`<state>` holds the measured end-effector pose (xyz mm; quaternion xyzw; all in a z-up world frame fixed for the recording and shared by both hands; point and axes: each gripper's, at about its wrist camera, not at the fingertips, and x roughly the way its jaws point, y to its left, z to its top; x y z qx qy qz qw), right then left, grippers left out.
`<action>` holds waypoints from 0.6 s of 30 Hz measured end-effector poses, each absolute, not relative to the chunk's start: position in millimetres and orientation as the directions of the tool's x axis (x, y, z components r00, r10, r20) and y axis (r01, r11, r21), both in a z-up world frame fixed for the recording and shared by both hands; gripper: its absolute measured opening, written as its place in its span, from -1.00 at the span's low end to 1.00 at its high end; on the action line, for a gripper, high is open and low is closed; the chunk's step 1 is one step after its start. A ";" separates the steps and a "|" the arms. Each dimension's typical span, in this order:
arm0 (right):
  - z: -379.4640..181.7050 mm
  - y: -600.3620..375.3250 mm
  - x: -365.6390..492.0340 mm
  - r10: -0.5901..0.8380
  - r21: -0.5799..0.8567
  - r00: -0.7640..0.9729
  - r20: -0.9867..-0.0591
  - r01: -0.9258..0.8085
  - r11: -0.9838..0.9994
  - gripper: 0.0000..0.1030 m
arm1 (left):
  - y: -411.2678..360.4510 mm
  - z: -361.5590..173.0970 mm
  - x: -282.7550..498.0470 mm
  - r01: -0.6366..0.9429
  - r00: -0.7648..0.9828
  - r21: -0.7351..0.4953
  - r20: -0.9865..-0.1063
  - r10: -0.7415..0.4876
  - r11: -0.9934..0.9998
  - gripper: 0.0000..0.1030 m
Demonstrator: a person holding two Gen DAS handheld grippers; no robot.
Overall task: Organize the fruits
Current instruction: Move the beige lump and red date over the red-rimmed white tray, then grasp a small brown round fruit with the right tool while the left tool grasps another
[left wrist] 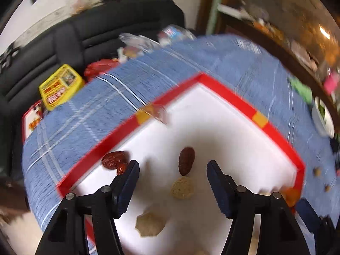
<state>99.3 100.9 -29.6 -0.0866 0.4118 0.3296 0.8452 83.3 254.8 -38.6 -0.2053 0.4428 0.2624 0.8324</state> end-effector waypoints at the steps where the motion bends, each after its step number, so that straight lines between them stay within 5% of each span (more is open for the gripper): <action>1: -22.1 91.7 97.0 0.496 0.128 0.463 -0.734 -0.623 0.772 0.18 | 252.4 -28.8 78.3 -0.628 0.500 -0.135 -0.825 0.265 0.767 0.23; 6: 15.0 15.8 99.1 0.499 0.150 0.603 -0.622 -0.534 0.832 0.18 | 200.7 19.8 61.6 -0.548 0.680 -0.165 -0.659 0.321 0.820 0.25; 10: 13.0 -76.1 126.2 0.324 0.118 0.738 -0.592 -0.318 0.941 0.32 | 135.9 31.5 62.7 -0.375 0.783 -0.114 -0.570 0.249 0.920 0.41; 18: -61.6 -178.3 189.8 0.126 0.087 0.639 -0.759 -0.092 0.992 0.17 | 37.8 -9.2 104.5 -0.112 0.758 -0.040 -0.649 0.059 0.993 0.42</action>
